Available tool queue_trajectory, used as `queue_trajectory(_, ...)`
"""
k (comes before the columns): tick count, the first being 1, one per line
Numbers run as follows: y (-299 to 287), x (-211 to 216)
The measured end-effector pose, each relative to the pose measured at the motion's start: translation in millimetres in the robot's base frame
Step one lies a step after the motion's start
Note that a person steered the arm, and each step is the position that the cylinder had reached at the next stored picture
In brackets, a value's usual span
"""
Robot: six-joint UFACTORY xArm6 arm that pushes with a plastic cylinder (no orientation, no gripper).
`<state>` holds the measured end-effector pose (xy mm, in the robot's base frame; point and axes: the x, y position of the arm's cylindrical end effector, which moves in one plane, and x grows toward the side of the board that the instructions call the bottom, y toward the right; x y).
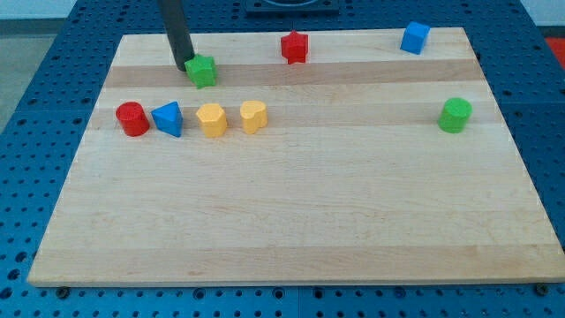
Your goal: Move the green star above the yellow heart
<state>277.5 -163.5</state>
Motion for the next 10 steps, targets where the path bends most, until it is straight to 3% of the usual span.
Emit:
queue_trajectory(3, 45.2, 39.1)
queue_trajectory(7, 5.6, 53.3)
queue_trajectory(10, 86.7, 53.2)
